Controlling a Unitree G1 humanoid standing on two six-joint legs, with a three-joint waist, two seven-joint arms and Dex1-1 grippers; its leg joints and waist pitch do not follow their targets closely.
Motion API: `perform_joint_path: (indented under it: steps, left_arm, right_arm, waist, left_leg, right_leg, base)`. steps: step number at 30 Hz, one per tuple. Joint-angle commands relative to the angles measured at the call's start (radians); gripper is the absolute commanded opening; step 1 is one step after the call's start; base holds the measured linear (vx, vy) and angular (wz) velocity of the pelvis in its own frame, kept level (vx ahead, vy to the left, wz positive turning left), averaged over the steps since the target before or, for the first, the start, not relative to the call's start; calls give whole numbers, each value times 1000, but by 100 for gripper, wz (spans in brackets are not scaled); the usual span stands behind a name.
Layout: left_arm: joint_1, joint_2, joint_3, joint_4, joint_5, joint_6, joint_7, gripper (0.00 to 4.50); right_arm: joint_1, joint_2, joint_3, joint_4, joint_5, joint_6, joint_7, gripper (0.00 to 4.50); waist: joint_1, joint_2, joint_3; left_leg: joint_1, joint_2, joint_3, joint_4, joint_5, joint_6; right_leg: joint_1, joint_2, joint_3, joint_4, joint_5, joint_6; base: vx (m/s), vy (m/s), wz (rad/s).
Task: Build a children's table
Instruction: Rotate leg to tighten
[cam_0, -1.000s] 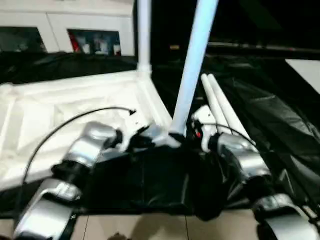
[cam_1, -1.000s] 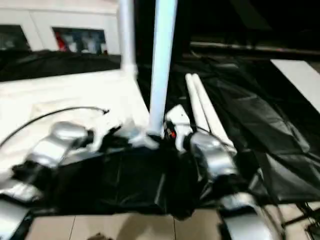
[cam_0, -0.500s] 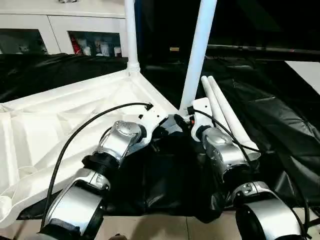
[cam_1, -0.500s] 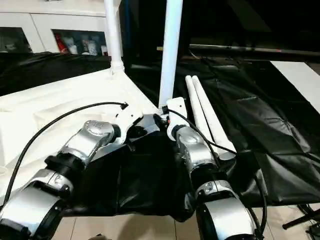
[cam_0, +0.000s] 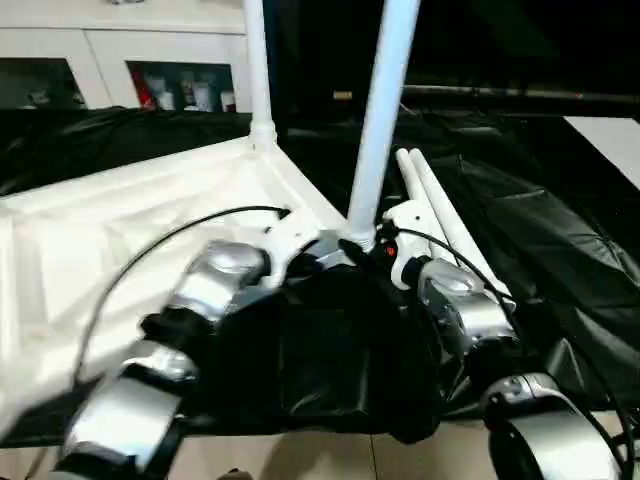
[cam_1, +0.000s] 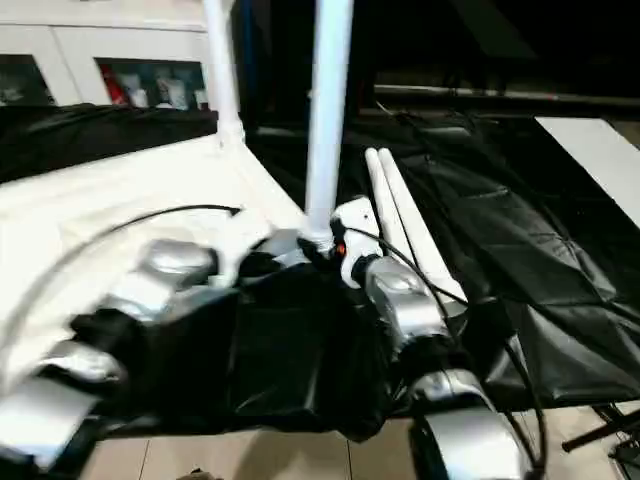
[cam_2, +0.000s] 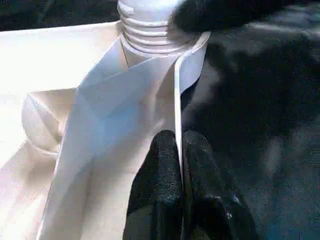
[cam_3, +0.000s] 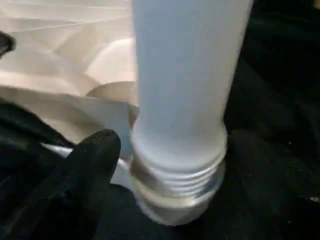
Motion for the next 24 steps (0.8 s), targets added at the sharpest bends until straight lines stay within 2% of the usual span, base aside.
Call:
perform_joint_path:
  steps: [1,3,4,6,8,13,17,24]
  left_arm:
    - [32,4,33,-44,-93,-60,-70,0]
    - [35,13,47,-42,-103,-70,-81,0]
    - [36,15,55,-36,-107,-72,-85,0]
    - [37,17,59,-31,-111,-72,-90,45]
    - [44,17,63,-33,-116,-67,-98,60]
    - [62,26,56,-39,-102,-82,-95,97]
    - [63,34,49,-30,-91,-83,-100,97]
    - [57,64,25,-8,-55,-67,-87,97]
  right_arm:
    - [21,-39,9,-63,19,12,72,385]
    - [35,-58,11,-83,18,16,100,385]
    - [41,-65,13,-91,16,19,111,385]
    - [47,-69,14,-99,15,23,117,387]
    - [50,-70,18,-107,14,29,117,387]
    - [48,-62,28,-129,20,51,128,387]
    - [47,-61,35,-131,14,51,136,387]
    - [52,-69,40,-139,10,58,137,387]
  waist:
    - [6,-7,-70]
    - [5,-10,-68]
    - [5,-9,-68]
    - [4,-10,-65]
    - [7,-9,-65]
    - [4,-14,-67]
    - [3,-21,-65]
    - [1,-21,-64]
  left_leg:
    - [4,40,-9,-46,-28,100]
    - [0,37,-7,-44,-19,114]
    - [1,38,-7,-44,-36,113]
    - [1,39,-7,-47,-63,101]
    - [4,40,-6,-48,-70,85]
    - [5,44,-8,-46,-40,89]
    - [5,43,-7,-47,-57,85]
    - [6,42,-8,-47,-59,72]
  right_leg:
    - [58,-85,49,-55,134,-234]
    - [57,-81,47,-53,176,-247]
    - [57,-83,46,-56,157,-249]
    - [57,-84,46,-61,103,-247]
    - [56,-86,47,-63,76,-251]
    - [55,-84,46,-52,150,-261]
    - [57,-87,47,-54,135,-263]
    - [58,-86,48,-54,122,-254]
  base:
    - [0,0,0]
    - [0,0,0]
    - [0,0,0]
    - [0,0,0]
    - [0,0,0]
    - [0,0,0]
    - [0,0,0]
    - [0,0,0]
